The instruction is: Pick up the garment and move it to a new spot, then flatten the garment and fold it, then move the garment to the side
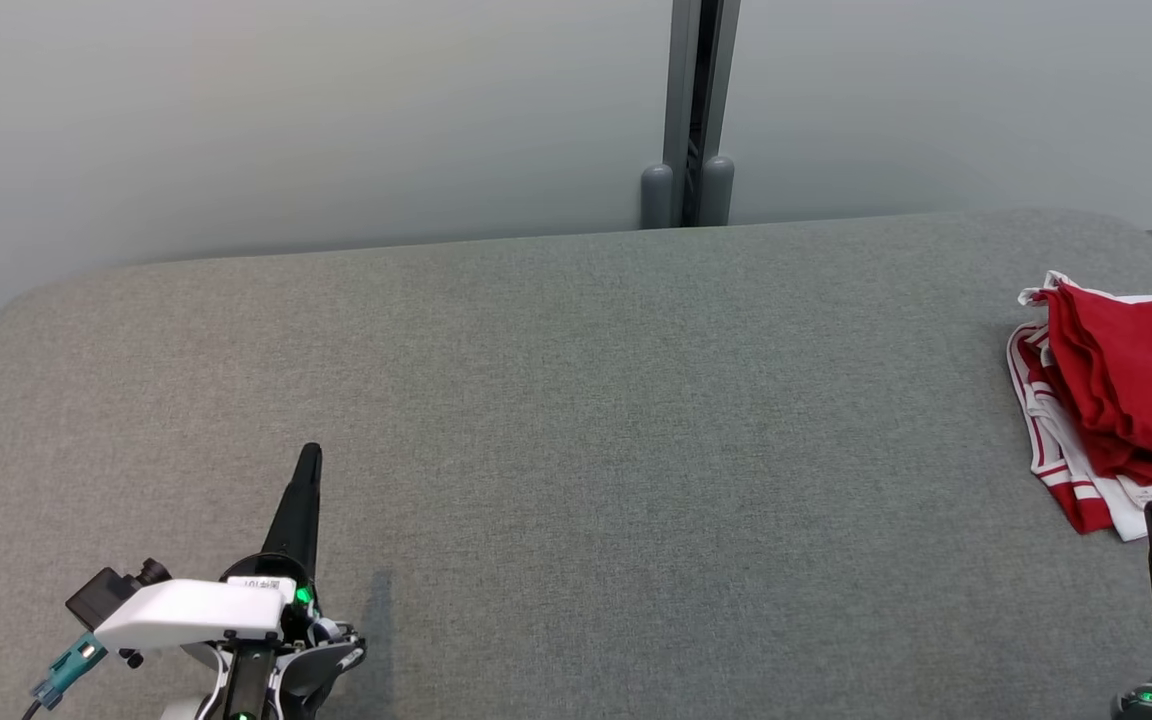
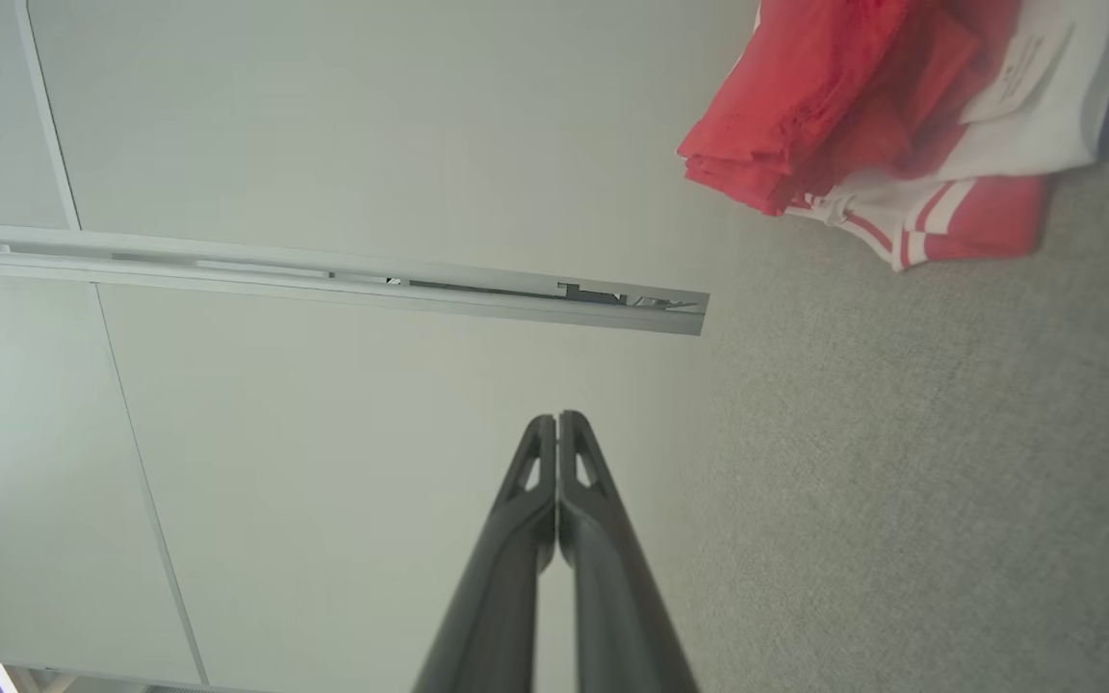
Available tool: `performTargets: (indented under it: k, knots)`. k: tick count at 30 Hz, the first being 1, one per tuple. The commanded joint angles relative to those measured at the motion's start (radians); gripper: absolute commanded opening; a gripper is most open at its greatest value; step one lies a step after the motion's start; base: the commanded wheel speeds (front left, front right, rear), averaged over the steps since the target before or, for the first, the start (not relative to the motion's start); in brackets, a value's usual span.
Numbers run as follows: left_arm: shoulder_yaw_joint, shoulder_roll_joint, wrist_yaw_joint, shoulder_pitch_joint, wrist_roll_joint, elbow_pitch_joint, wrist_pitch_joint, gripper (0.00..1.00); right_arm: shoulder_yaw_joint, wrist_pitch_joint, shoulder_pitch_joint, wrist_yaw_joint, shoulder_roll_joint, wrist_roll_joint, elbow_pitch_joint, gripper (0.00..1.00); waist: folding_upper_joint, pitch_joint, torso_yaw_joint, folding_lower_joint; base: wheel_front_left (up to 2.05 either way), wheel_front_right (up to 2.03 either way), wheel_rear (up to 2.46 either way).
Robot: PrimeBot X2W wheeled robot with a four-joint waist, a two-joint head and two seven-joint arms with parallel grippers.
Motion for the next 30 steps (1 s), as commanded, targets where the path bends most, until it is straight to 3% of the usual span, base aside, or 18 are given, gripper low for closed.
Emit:
performTargets:
  k: [1, 11, 30]
  knots:
    - [0.004, 0.008, -0.008, -0.016, -0.018, -0.006, 0.004, 0.00, -0.005, 0.006, 0.011, 0.000, -0.008, 0.017, -0.008, 0.00, 0.0000, -0.001, -0.001, 0.0000, 0.00, 0.00, 0.00]
    - [0.006, 0.008, -0.008, -0.022, -0.072, -0.005, 0.017, 0.00, -0.021, 0.026, 0.018, 0.000, -0.010, 0.089, -0.016, 0.00, 0.0000, -0.007, -0.012, 0.0000, 0.00, 0.00, 0.00]
    - [0.007, 0.006, -0.009, -0.022, -0.065, -0.004, 0.019, 0.00, -0.017, 0.022, 0.019, 0.000, -0.012, 0.088, -0.016, 0.00, 0.0000, -0.007, -0.013, 0.0000, 0.00, 0.00, 0.00]
